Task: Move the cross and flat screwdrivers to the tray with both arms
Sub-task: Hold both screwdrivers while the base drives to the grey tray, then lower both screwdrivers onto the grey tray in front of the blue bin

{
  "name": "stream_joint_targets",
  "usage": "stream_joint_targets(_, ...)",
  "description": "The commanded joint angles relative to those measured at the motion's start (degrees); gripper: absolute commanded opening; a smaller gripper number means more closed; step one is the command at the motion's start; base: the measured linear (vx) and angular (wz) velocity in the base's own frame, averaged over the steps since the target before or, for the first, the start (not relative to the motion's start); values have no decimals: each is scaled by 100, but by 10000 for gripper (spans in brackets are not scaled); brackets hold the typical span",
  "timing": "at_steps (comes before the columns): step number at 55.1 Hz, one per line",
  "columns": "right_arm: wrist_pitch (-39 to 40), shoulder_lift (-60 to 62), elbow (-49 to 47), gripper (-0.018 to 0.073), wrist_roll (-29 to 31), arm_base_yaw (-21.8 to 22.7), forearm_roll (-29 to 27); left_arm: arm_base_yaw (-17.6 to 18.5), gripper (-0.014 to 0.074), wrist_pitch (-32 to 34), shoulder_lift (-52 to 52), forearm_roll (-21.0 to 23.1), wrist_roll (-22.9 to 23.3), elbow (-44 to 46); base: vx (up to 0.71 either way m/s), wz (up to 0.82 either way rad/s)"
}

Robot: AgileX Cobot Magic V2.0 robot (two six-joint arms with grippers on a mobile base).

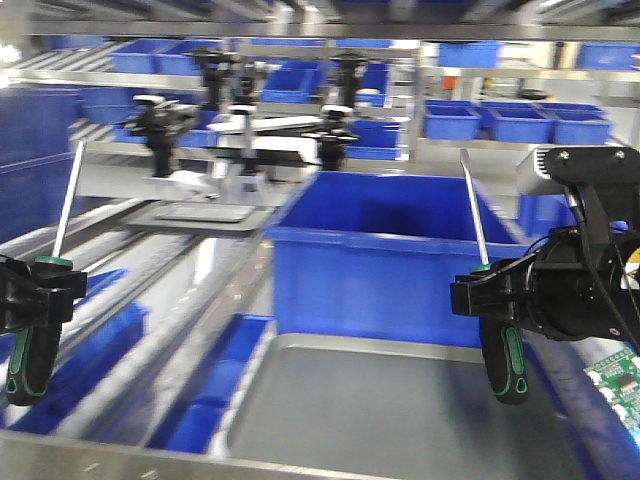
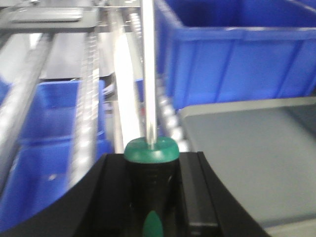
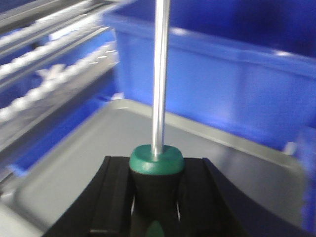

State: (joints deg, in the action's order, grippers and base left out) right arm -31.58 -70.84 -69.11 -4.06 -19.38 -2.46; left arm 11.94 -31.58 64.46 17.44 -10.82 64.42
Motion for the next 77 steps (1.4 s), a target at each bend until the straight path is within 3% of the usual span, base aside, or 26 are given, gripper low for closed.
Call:
stream_joint_targets(1, 492, 146, -185, -8, 20, 13, 35, 29, 3, 478, -135, 134, 3, 180, 16, -48)
stream_joint_targets(25, 487, 146, -185, -8, 20, 13, 35, 29, 3, 480, -135, 134, 3, 180, 9, -29)
stream_joint_targets(77, 536, 146, -185, -8, 14, 13, -43, 29, 3, 518, -135, 134, 3, 180, 0, -1)
